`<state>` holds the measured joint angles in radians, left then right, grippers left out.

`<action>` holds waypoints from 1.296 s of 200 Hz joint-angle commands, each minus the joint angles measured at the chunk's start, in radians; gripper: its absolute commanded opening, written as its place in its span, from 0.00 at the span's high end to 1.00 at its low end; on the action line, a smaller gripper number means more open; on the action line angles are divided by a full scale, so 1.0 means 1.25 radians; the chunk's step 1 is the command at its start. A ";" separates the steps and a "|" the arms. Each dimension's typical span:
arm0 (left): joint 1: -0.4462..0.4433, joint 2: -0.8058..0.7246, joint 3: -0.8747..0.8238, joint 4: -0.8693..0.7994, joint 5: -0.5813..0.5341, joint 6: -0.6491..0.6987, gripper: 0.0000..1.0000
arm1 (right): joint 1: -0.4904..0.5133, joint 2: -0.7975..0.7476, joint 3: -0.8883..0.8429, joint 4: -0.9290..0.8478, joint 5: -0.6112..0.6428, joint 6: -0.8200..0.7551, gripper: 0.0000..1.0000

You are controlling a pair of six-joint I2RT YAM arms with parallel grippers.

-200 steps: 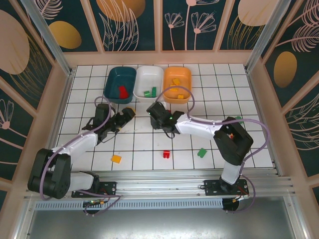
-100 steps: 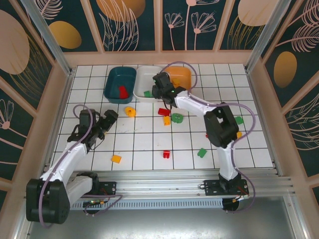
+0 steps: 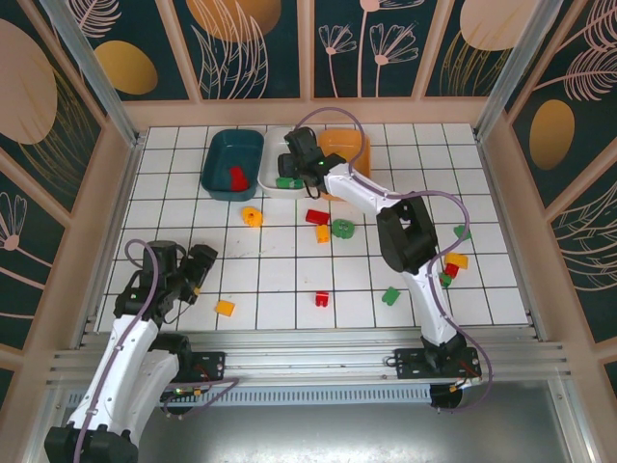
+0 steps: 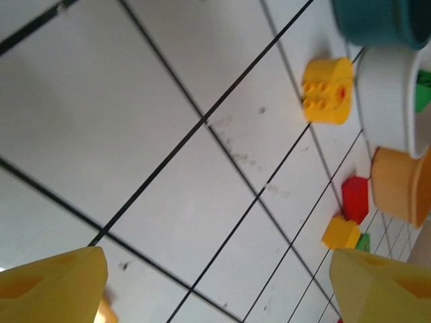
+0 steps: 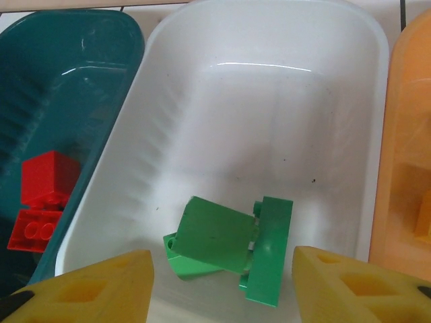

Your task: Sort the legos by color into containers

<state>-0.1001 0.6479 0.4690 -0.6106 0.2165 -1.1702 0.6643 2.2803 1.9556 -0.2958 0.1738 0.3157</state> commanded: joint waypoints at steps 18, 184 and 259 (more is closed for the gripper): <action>0.002 -0.003 0.026 -0.124 0.046 -0.048 0.15 | 0.007 -0.129 -0.119 0.044 0.001 0.001 0.42; -0.142 0.112 -0.006 -0.104 0.077 -0.261 0.20 | 0.025 -0.584 -0.744 0.204 0.143 0.119 0.40; -0.174 0.118 -0.037 -0.110 0.035 -0.300 0.26 | 0.018 -0.639 -0.809 0.212 0.171 0.134 0.39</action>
<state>-0.3107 0.7815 0.4679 -0.7563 0.2790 -1.5166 0.6933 1.5223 0.9657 -0.0620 0.3386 0.4553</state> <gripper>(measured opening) 0.748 0.605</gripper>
